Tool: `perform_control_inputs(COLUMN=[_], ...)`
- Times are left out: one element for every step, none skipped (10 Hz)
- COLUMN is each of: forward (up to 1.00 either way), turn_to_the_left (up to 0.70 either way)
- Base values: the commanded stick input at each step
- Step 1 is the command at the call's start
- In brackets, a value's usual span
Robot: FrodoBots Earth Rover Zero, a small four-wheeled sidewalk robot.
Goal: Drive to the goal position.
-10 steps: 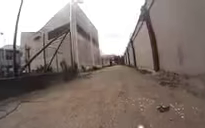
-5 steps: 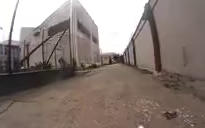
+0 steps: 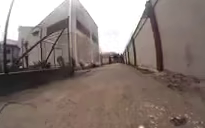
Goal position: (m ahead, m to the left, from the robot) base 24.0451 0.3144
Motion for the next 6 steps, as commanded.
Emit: perform_control_inputs(forward=[0.30,0.30,0.30,0.30,0.30,0.30], turn_to_the_left=[0.00,0.00,0.00,0.00,0.00,0.00])
